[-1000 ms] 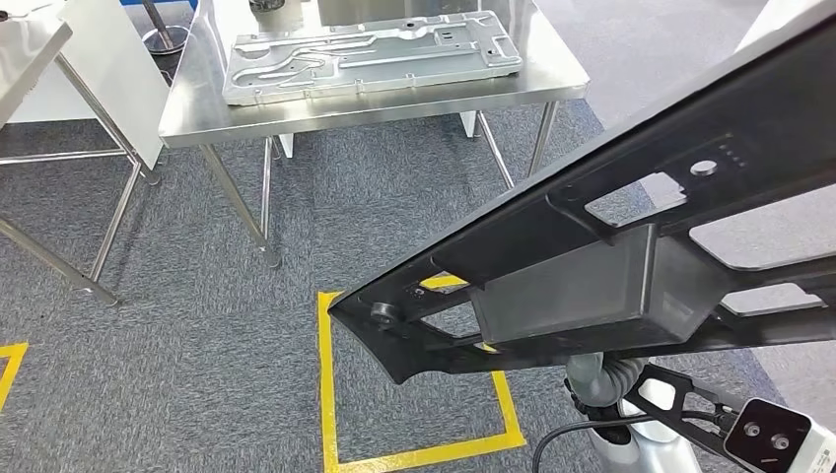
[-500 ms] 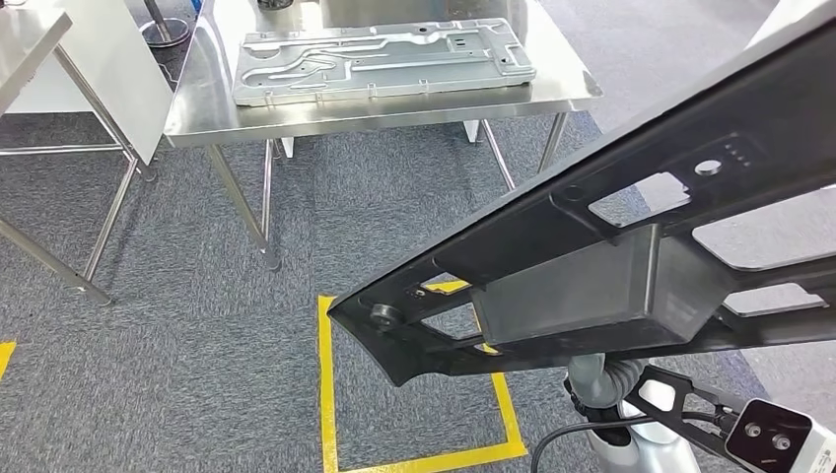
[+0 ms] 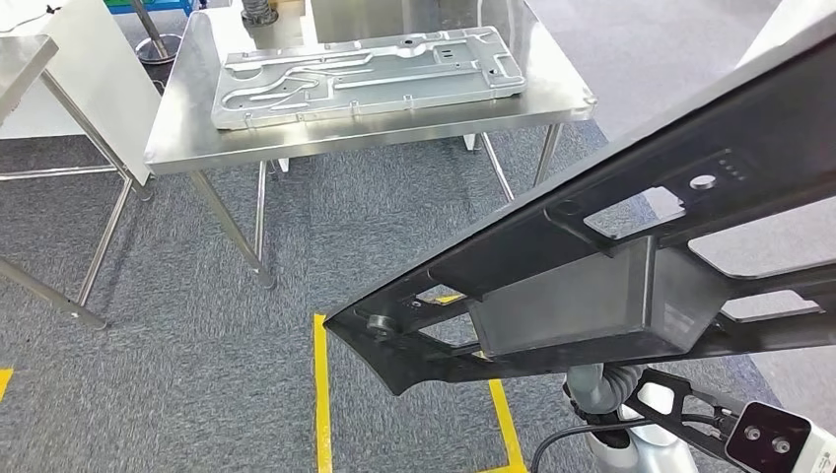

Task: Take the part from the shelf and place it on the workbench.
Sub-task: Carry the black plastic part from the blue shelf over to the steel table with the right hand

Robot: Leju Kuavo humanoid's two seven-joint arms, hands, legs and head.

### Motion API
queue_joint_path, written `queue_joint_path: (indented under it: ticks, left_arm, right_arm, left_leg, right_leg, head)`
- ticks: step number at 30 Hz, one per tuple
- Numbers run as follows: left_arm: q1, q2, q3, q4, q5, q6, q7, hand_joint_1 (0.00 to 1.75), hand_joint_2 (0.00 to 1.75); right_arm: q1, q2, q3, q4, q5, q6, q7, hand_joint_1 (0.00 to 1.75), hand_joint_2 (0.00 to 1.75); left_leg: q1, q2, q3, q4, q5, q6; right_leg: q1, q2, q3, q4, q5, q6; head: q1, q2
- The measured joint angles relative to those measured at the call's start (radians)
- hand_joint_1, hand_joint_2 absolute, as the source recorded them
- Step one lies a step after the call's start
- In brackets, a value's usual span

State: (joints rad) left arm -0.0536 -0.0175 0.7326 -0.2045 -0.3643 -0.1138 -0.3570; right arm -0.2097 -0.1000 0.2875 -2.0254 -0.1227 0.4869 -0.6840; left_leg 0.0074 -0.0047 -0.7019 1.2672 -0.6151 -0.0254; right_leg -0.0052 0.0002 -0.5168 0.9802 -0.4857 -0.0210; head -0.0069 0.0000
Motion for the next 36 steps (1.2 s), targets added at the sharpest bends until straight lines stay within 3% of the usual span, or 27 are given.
queue_joint_path:
  ticks: [2,5,6,7,9,11,12,14,15,16,17,19,21,24,26,29,30,31,32,34,36]
  left_arm:
    - [0.001,0.0,0.0,0.0,0.0,0.0,0.0,0.0,1.75]
    - [0.003,0.001,0.002,0.0,0.0,0.0,0.001,0.0,1.75]
    - [0.004,0.001,0.003,0.0,0.0,0.0,0.001,0.0,1.75]
    - [0.003,0.001,0.004,0.0,-0.001,0.0,0.001,0.0,1.75]
    - [0.001,0.001,0.006,0.0,-0.001,0.0,0.001,0.0,1.75]
    - [-0.001,0.0,0.008,0.0,-0.001,0.002,0.001,0.0,1.75]
    - [-0.002,0.0,0.009,0.0,-0.001,0.003,0.001,0.0,1.75]
    - [-0.002,0.0,0.012,0.0,-0.001,0.004,0.001,0.0,1.75]
    - [-0.001,0.0,0.014,0.0,-0.002,0.004,0.001,0.0,1.75]
    - [0.0,-0.001,0.015,0.0,-0.003,0.004,0.001,0.0,1.75]
    - [0.0,-0.002,0.015,0.0,-0.004,0.004,0.001,0.0,1.75]
    - [0.0,-0.003,0.015,0.0,-0.008,0.003,0.001,0.0,1.75]
    - [-0.001,-0.004,0.015,0.0,-0.011,0.003,0.002,0.0,1.75]
    - [-0.004,-0.003,0.015,0.0,-0.014,0.003,0.002,0.0,1.75]
    - [-0.006,-0.004,0.015,0.0,-0.015,0.002,0.003,0.0,1.75]
    - [-0.007,-0.005,0.015,0.0,-0.015,0.0,0.003,0.0,1.75]
    - [-0.006,-0.005,0.015,0.0,-0.015,0.001,0.003,0.0,1.75]
    - [-0.005,-0.005,0.016,0.0,-0.015,0.001,0.003,0.0,1.75]
    - [-0.004,-0.005,0.016,0.0,-0.015,0.001,0.003,0.0,1.75]
    - [-0.003,-0.003,0.016,0.0,-0.015,0.002,0.003,0.0,1.75]
    - [-0.002,-0.001,0.016,0.0,-0.016,0.003,0.003,0.0,1.75]
  right_arm:
    - [0.0,0.0,-0.001,0.0,0.0,0.0,0.0,1.75,1.75]
    - [0.0,0.003,-0.001,0.001,0.0,0.001,0.0,1.75,1.75]
    - [0.0,0.004,-0.002,0.002,0.0,0.001,0.0,1.75,1.75]
    - [0.001,0.005,-0.002,0.002,0.0,0.001,0.0,1.75,1.75]
    - [0.0,0.006,-0.003,0.002,-0.001,0.003,0.0,1.75,1.75]
    - [-0.002,0.006,-0.006,0.002,-0.002,0.007,0.0,1.75,1.75]
    - [-0.001,0.007,-0.009,0.002,-0.002,0.01,0.0,1.75,1.75]
    - [0.001,0.007,-0.013,0.002,-0.002,0.014,0.0,1.75,1.75]
    - [0.003,0.007,-0.015,0.003,-0.002,0.015,0.0,1.75,1.75]
    - [0.004,0.007,-0.016,0.003,-0.001,0.015,0.0,1.75,1.75]
    - [0.005,0.007,-0.017,0.003,-0.001,0.015,0.0,1.75,1.75]
    - [0.006,0.007,-0.02,0.003,0.001,0.015,0.0,1.75,1.75]
    - [0.007,0.007,-0.022,0.003,0.004,0.014,0.0,1.75,1.75]
    - [0.009,0.008,-0.026,0.001,0.008,0.013,0.0,1.75,1.75]
    - [0.01,0.01,-0.027,0.0,0.009,0.013,0.0,1.75,1.75]
    - [0.013,0.013,-0.027,0.0,0.009,0.014,0.0,1.75,1.75]
    - [0.016,0.014,-0.027,0.0,0.009,0.014,0.0,1.75,1.75]
    - [0.018,0.014,-0.028,0.0,0.009,0.015,0.0,1.75,1.75]
    - [0.02,0.014,-0.028,0.0,0.008,0.016,0.0,1.75,1.75]
    - [0.021,0.015,-0.029,0.0,0.008,0.017,0.0,1.75,1.75]
    - [0.023,0.016,-0.031,0.001,0.007,0.017,0.0,1.75,1.75]
  left_leg:
    - [0.0,0.0,0.012,-0.088,0.042,0.005]
    - [-0.006,0.002,0.047,-0.227,0.182,0.021]
    - [-0.009,0.002,0.055,-0.25,0.212,0.027]
    - [-0.011,0.002,0.059,-0.259,0.222,0.033]
    - [-0.009,-0.001,0.081,-0.269,0.215,0.046]
    - [-0.005,-0.003,0.105,-0.278,0.209,0.056]
    - [-0.004,-0.002,0.114,-0.281,0.203,0.058]
    - [-0.003,-0.003,0.131,-0.281,0.186,0.059]
    - [-0.003,-0.004,0.142,-0.281,0.176,0.058]
    - [-0.002,-0.005,0.156,-0.281,0.166,0.057]
    - [0.0,-0.006,0.171,-0.281,0.154,0.054]
    - [0.002,-0.007,0.199,-0.28,0.132,0.045]
    - [-0.001,-0.008,0.214,-0.281,0.111,0.032]
    - [-0.003,-0.004,0.228,-0.271,0.104,0.011]
    - [0.0,-0.002,0.206,-0.212,0.097,0.001]
    - [0.003,-0.001,0.085,-0.022,0.022,-0.007]
    - [0.003,-0.001,0.049,0.018,-0.002,-0.006]
    - [0.002,-0.001,0.029,0.025,-0.009,-0.003]
    - [0.001,-0.001,0.026,-0.006,0.011,0.003]
    - [-0.008,-0.001,0.055,-0.139,0.114,0.026]
    - [-0.019,-0.002,0.079,-0.236,0.187,0.044]
  right_leg:
    - [0.0,0.001,0.027,0.0,-0.02,0.003]
    - [0.001,0.002,0.054,-0.001,-0.046,0.012]
    - [0.002,0.003,0.061,-0.003,-0.053,0.018]
    - [0.002,0.005,0.068,-0.001,-0.055,0.025]
    - [0.001,0.006,0.07,0.02,-0.048,0.038]
    - [0.0,0.005,0.027,0.108,-0.045,0.046]
    - [-0.003,0.005,-0.013,0.17,-0.06,0.049]
    - [-0.006,0.005,-0.1,0.276,-0.12,0.055]
    - [-0.008,0.004,-0.13,0.297,-0.147,0.058]
    - [-0.01,0.004,-0.145,0.287,-0.155,0.061]
    - [-0.012,0.004,-0.144,0.247,-0.135,0.063]
    - [-0.016,-0.001,-0.116,0.119,-0.031,0.066]
    - [-0.016,-0.008,-0.096,0.042,0.039,0.056]
    - [-0.014,-0.004,-0.084,0.03,0.05,0.029]
    - [-0.015,-0.002,-0.068,0.027,0.047,0.016]
    - [-0.01,-0.001,-0.052,0.026,0.031,0.004]
    - [-0.008,0.0,-0.046,0.026,0.024,0.002]
    - [-0.004,0.001,-0.039,0.026,0.017,0.0]
    - [0.0,0.001,-0.029,0.026,0.009,-0.001]
    - [0.007,0.001,-0.009,0.025,-0.006,-0.002]
    - [0.01,0.003,0.003,0.024,-0.018,0.003]
  head:
    - [0.0,0.0]
    - [0.0,0.0]
    - [0.0,0.0]
    - [0.0,0.0]
    - [0.0,0.0]
    - [0.0,0.0]
    - [0.0,0.0]
    - [0.0,0.0]
    - [0.0,0.0]
    - [0.0,0.0]
    - [0.0,0.0]
    - [0.0,0.0]
    - [0.0,0.0]
    - [0.0,0.0]
    - [0.0,0.0]
    - [0.0,0.0]
    - [0.0,0.0]
    - [0.0,0.0]
    - [0.0,0.0]
    - [0.0,0.0]
    - [0.0,0.0]
